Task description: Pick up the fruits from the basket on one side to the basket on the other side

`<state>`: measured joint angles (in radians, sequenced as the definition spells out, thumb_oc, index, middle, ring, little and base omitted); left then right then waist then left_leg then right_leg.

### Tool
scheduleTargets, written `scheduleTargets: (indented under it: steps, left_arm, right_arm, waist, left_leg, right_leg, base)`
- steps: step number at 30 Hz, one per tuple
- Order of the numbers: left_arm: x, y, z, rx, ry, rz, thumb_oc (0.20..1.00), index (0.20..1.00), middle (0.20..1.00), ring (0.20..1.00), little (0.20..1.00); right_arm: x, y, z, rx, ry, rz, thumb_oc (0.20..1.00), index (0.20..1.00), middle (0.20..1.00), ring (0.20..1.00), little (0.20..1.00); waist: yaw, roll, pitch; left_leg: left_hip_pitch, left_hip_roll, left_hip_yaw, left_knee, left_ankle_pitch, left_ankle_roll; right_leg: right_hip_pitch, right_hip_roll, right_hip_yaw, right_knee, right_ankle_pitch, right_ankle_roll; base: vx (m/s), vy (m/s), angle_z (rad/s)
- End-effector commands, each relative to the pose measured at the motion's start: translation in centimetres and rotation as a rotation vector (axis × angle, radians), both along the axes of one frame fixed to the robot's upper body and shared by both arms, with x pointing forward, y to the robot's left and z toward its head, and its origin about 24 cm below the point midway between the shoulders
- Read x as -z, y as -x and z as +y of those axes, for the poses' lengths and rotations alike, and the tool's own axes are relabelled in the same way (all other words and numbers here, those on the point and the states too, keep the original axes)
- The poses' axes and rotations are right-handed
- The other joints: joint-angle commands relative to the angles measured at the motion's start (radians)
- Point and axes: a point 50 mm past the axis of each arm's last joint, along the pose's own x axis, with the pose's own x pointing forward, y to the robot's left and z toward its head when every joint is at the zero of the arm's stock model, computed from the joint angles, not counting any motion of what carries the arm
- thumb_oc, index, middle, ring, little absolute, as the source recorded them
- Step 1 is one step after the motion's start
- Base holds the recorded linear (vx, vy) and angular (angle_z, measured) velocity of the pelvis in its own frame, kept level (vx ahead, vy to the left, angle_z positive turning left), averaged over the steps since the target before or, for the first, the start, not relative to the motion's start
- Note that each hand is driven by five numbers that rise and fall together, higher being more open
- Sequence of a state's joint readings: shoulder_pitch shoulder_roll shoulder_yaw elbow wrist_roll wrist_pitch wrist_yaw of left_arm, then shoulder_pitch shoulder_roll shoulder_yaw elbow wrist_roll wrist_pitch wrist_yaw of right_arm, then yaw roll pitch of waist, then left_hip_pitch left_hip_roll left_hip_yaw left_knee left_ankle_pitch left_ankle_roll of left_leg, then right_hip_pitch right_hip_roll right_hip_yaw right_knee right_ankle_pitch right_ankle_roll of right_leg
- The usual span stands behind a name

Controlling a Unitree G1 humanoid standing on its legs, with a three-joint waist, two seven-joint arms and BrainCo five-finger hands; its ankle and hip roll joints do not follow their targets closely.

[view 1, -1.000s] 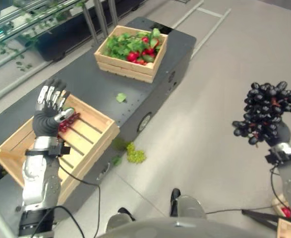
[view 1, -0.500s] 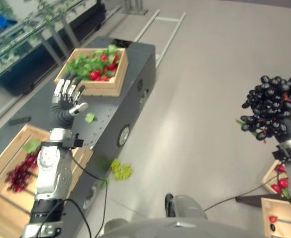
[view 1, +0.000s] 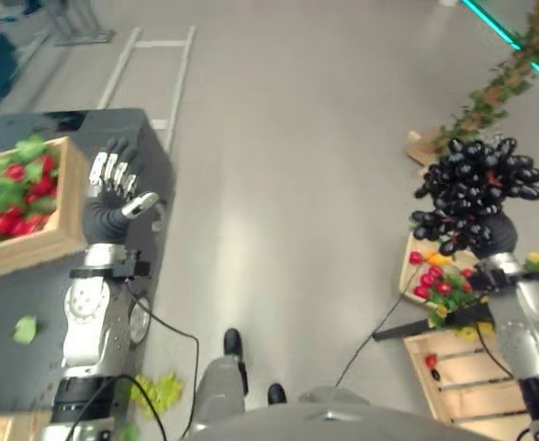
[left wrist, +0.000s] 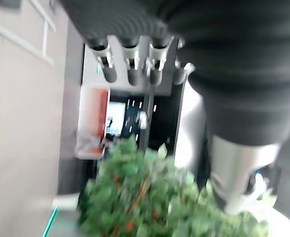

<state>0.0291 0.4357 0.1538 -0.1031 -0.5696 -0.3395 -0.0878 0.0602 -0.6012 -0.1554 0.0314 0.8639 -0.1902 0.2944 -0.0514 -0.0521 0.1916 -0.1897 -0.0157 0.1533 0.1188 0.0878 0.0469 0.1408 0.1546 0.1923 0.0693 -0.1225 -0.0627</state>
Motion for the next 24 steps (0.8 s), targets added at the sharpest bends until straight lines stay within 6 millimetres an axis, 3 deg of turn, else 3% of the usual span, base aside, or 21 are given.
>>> scheduleTargets:
  steps: [1,10,15,17,18,19,20,22,23,24]
  left_arm:
    - [-2.8,0.7,0.9,-0.046,-0.104,-0.139,1.000,1.000,1.000,1.000,1.000]
    - [-3.1,0.6,1.0,-0.064,-0.129,-0.149,1.000,1.000,1.000,1.000,1.000]
    - [-3.7,0.2,0.9,-0.064,-0.146,-0.167,1.000,1.000,1.000,1.000,1.000]
    - [-4.2,0.0,0.7,-0.072,-0.160,-0.191,1.000,1.000,1.000,1.000,1.000]
    - [-4.2,0.0,0.7,-0.073,-0.160,-0.192,1.000,1.000,1.000,1.000,1.000]
    - [-4.5,0.1,0.8,-0.088,-0.179,-0.197,1.000,1.000,1.000,1.000,1.000]
    - [-4.5,0.1,0.8,-0.088,-0.179,-0.197,1.000,1.000,1.000,1.000,1.000]
    - [-4.5,0.2,1.1,-0.109,-0.186,-0.191,1.000,1.000,1.000,1.000,1.000]
    - [-4.5,0.3,1.3,-0.120,-0.187,-0.189,1.000,1.000,1.000,1.000,1.000]
    - [-4.5,0.3,1.3,-0.122,-0.186,-0.189,1.000,1.000,1.000,1.000,1.000]
  right_arm:
    - [-4.2,-0.7,-0.9,0.025,0.080,-0.183,0.200,0.200,0.200,0.200,0.200]
    - [-3.0,-0.3,-0.5,0.043,0.050,-0.164,0.200,0.200,0.200,0.200,0.200]
    - [-2.5,0.2,-0.5,0.052,0.039,-0.161,0.200,0.200,0.200,0.200,0.200]
    - [-3.0,-0.2,-0.2,0.043,0.037,-0.184,0.200,0.200,0.200,0.200,0.200]
    - [-3.0,-0.3,-0.2,0.043,0.037,-0.185,0.200,0.200,0.200,0.200,0.200]
    - [-3.3,-0.7,0.2,0.044,0.031,-0.203,0.200,0.200,0.200,0.200,0.200]
    - [-3.3,-0.7,0.2,0.045,0.031,-0.204,0.200,0.200,0.200,0.200,0.200]
    - [-3.3,-0.7,0.6,0.034,0.010,-0.209,0.200,0.200,0.200,0.200,0.200]
    - [-3.3,-1.1,1.0,0.010,0.024,-0.199,0.200,0.200,0.200,0.200,0.200]
    - [-3.3,-1.1,1.0,0.008,0.025,-0.199,0.200,0.200,0.200,0.200,0.200]
  waist:
    - [-0.018,-0.014,-0.058]
    - [-0.054,-0.007,-0.050]
    - [-0.089,-0.012,-0.026]
    - [-0.102,-0.014,0.000]
    - [-0.100,-0.013,0.000]
    - [-0.072,-0.010,0.017]
    - [-0.074,-0.009,0.018]
    - [-0.051,-0.003,0.024]
    - [-0.023,0.001,0.016]
    - [-0.025,-0.002,0.022]
  left_leg:
    - [0.050,0.064,0.036,0.056,-0.095,-0.094]
    - [0.116,0.051,0.184,0.018,-0.167,-0.059]
    - [0.131,0.046,0.225,-0.006,-0.167,-0.055]
    - [0.140,0.055,0.272,-0.013,-0.184,-0.062]
    - [0.140,0.056,0.273,-0.014,-0.185,-0.062]
    - [0.149,0.085,0.309,-0.008,-0.184,-0.070]
    - [0.148,0.086,0.306,-0.006,-0.185,-0.070]
    - [0.152,0.097,0.341,-0.007,-0.178,-0.071]
    - [0.158,0.092,0.364,-0.012,-0.194,-0.074]
    - [0.153,0.095,0.385,-0.010,-0.175,-0.067]
  right_leg:
    - [-0.051,-0.159,-0.026,0.077,-0.034,0.164]
    - [-0.160,-0.232,-0.009,0.141,0.013,0.256]
    - [-0.228,-0.242,0.000,0.165,0.093,0.283]
    - [-0.279,-0.289,-0.039,0.102,0.178,0.313]
    - [-0.279,-0.288,-0.038,0.099,0.180,0.313]
    - [-0.322,-0.337,-0.216,0.089,0.185,0.291]
    - [-0.322,-0.338,-0.220,0.091,0.183,0.290]
    - [-0.295,-0.388,-0.373,0.162,0.147,0.264]
    - [-0.239,-0.415,-0.462,0.238,0.092,0.260]
    - [-0.242,-0.419,-0.475,0.239,0.104,0.251]
  base:
    - [0.08,0.167,-0.37]
    - [0.01,0.191,-0.61]
    - [-0.07,0.095,-0.22]
    - [-0.14,0.030,-0.39]
    - [-0.15,0.049,-0.70]
    - [-0.06,0.035,-0.84]
    - [-0.09,0.069,-1.39]
    - [-0.13,0.136,-0.84]
    - [-0.19,0.123,-0.22]
    - [-0.09,0.075,-0.70]
